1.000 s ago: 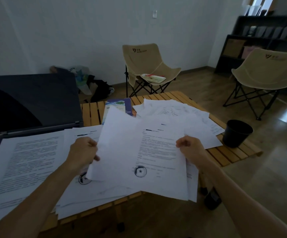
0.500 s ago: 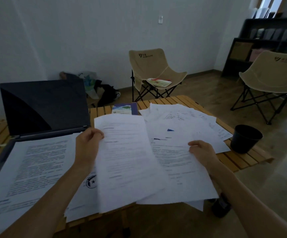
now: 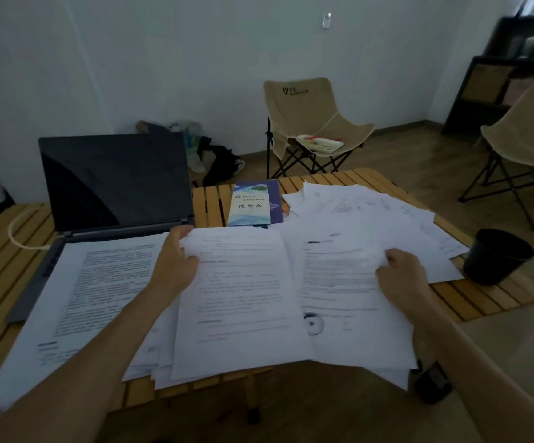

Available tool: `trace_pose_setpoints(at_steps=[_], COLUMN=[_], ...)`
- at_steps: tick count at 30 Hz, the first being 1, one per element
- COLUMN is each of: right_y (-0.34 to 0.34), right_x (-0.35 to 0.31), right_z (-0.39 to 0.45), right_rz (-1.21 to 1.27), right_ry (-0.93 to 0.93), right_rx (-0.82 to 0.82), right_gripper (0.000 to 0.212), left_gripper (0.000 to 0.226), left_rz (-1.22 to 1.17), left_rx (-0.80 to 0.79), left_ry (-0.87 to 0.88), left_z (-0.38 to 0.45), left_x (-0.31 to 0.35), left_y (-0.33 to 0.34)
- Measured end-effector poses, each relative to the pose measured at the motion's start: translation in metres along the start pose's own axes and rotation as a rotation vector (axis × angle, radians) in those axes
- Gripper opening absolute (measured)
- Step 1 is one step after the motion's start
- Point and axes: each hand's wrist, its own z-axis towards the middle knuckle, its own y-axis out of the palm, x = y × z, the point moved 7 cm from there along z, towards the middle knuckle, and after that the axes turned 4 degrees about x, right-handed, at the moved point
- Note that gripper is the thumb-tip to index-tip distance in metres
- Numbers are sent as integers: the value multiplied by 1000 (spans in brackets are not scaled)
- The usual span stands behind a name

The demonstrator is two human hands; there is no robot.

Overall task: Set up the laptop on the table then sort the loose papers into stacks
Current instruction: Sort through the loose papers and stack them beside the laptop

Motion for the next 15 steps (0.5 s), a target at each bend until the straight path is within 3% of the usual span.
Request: trace_pose_setpoints(at_steps=[2,4,6,7,10,13,15], right_y=[-30,-53,-44,-27,36,91,115], right_x=[-31,-44,-43,-44,-64,-90,-101], right_z=[1,8,17,18,2,-22,-39], right_rz=[-13,208,404,341,102,146,166], right_ry=[-181,-147,28,71,40,2,2], right_rx=[206,287,188,98,-134,-242,-295], right_gripper=[12,13,18,17,10,33,39], left_gripper=[62,67,67,66,60,53,45], left_rz=[108,152,169,182,242,230,240], left_rx=[2,-1,-1,6,43,67,178], left_ry=[12,-23,-38,-33,-26,-43,3], left_z=[2,3,2,1,-2,-3,-2], left_x=[-10,-21,-25,-25,-21,-17,-8], left_y=[-7,-13,-14,-13,-11,-12,-21])
